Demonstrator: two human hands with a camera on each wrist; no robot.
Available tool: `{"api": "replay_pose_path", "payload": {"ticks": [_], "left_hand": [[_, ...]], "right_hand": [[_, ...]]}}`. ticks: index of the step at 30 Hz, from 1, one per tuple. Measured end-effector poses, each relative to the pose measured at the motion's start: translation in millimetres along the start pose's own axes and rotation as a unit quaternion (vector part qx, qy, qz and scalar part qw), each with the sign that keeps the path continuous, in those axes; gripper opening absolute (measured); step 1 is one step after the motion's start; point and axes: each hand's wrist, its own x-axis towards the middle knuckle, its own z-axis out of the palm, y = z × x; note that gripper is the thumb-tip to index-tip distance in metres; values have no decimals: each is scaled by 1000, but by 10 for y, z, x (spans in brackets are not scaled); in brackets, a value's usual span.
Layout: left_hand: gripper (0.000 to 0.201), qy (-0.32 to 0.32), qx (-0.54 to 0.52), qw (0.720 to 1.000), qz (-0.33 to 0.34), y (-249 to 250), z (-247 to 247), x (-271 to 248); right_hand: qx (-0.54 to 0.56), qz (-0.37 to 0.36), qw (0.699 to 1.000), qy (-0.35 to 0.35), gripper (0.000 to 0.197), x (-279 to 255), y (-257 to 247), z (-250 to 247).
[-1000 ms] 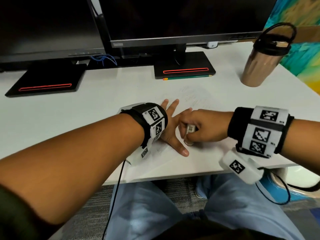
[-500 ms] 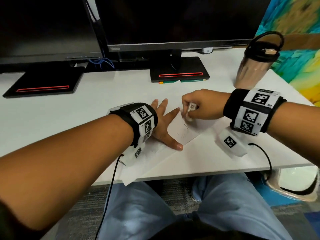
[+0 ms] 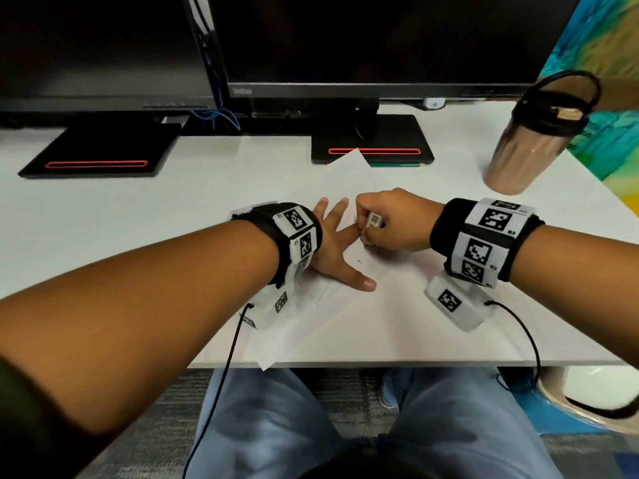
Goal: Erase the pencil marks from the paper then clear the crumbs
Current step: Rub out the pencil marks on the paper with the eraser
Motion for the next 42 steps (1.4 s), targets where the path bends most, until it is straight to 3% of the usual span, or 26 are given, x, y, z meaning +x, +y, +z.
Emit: {"api": "replay_pose_path", "payload": {"ticks": [4,7,9,12,16,19,24,27,30,33,35,38,42], "left_hand": [[124,6,13,1000,-8,8,-7,21],[123,8,15,1000,-10,22,0,24],[126,11,11,1000,-8,12,7,28],[127,9,19,1000,-10,7,3,37],[123,4,22,1000,-9,22,-5,22],[126,11,14,1000,-7,17,-1,18],[124,9,21,1000,-5,7,6,10],[126,15,12,1000,0,6,4,0],[124,11,14,1000,-1,-10,7,4],[128,14,10,1000,2,-6,19,4],[127,18,14,1000,3,-3,15,11],[121,13,26,1000,-2,0,4,8],[124,18,21,1000,-3,15,5,8]], "right_hand": [[11,-5,1000,-10,7,-20,24,3],[96,-20,994,-47,7,-118,68,71],[132,-2,991,-4,7,-148,130,103],[84,-6,995,44,6,-123,125,132],[48,-34,997,-38,7,-118,51,62],[-11,-33,999,-9,6,-81,87,-11],[-26,-76,996,-44,5,-112,77,-13],[-73,-68,995,-20,5,-98,143,-49],[-29,-95,994,-34,5,-116,131,33],[31,-67,997,-21,6,-113,206,-15],[24,-60,998,1,5,-101,233,-14],[13,-109,993,-40,7,-105,99,89],[33,-80,996,-21,6,-76,128,34]]}}
